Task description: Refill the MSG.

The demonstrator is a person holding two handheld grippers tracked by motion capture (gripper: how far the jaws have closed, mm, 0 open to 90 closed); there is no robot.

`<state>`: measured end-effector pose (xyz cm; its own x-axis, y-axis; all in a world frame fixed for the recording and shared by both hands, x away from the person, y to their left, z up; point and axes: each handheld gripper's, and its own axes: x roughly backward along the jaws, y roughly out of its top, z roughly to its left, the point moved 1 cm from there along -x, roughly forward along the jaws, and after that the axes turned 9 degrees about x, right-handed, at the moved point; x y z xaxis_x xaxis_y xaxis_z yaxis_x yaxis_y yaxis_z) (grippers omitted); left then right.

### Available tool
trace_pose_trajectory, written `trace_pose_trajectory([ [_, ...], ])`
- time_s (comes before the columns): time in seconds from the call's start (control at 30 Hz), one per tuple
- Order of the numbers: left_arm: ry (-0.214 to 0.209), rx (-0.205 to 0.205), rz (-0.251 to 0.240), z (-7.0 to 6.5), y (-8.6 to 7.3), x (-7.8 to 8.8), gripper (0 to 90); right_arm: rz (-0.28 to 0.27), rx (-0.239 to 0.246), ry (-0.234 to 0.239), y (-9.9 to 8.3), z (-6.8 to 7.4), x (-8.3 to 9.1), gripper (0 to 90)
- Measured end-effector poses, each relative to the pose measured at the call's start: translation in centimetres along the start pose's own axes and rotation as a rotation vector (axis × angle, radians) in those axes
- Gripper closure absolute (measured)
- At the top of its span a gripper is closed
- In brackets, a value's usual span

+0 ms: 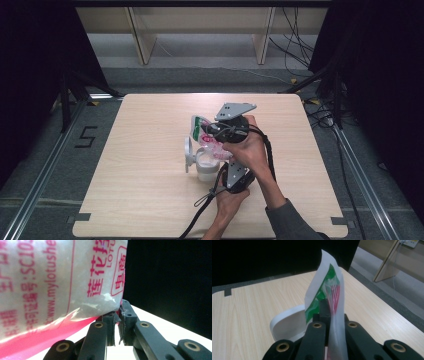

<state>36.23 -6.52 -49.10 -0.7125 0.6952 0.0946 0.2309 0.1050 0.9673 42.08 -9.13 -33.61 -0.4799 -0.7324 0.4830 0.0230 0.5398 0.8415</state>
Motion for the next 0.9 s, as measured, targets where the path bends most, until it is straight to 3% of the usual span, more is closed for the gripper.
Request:
trace_pose_trajectory([
  [0.07,0.003,-0.004,0.002,0.0,-0.1,0.1,83.7,-0.003,-0.030,0.007,0.0,0.1,0.3,90.0],
  [0.13,0.010,-0.011,0.002,0.1,-0.2,0.1,83.8,-0.021,-0.008,0.001,-0.1,-0.2,0.5,90.0],
  [0.33,0.024,-0.041,0.034,0.4,-0.5,0.6,83.8,-0.046,-0.033,-0.002,-0.3,-0.5,1.2,90.0],
  [0.4,0.022,-0.012,0.004,0.2,-0.5,0.6,83.7,-0.056,-0.038,0.002,-0.3,-0.6,1.5,90.0],
  [0.47,0.021,-0.029,0.010,0.4,-0.7,0.9,83.7,-0.058,-0.046,0.014,-0.2,-0.5,1.9,90.0],
  [0.5,0.021,-0.027,0.010,0.5,-0.7,0.9,83.8,-0.077,-0.031,-0.007,-0.2,-0.6,2.0,90.0],
  [0.63,0.029,-0.045,0.021,0.8,-0.9,1.4,83.7,-0.081,-0.018,-0.013,-0.3,-0.8,2.8,90.0],
  [0.67,0.030,-0.053,0.025,0.8,-0.9,1.5,83.7,-0.077,-0.037,0.004,-0.3,-0.7,2.9,90.0],
  [0.73,0.035,-0.074,0.035,0.8,-1.0,1.8,83.7,-0.087,-0.016,-0.009,-0.3,-0.8,3.1,90.0],
  [0.77,0.035,-0.077,0.036,0.7,-1.1,1.9,83.7,-0.079,-0.036,-0.001,-0.3,-0.6,3.2,90.0],
  [0.8,0.035,-0.083,0.036,0.8,-1.2,2.0,83.7,-0.081,-0.018,-0.010,-0.4,-0.7,3.3,90.0],
  [0.9,0.023,-0.069,0.048,0.9,-1.4,2.3,83.6,-0.072,-0.021,-0.011,-0.5,-0.5,3.7,90.0],
])
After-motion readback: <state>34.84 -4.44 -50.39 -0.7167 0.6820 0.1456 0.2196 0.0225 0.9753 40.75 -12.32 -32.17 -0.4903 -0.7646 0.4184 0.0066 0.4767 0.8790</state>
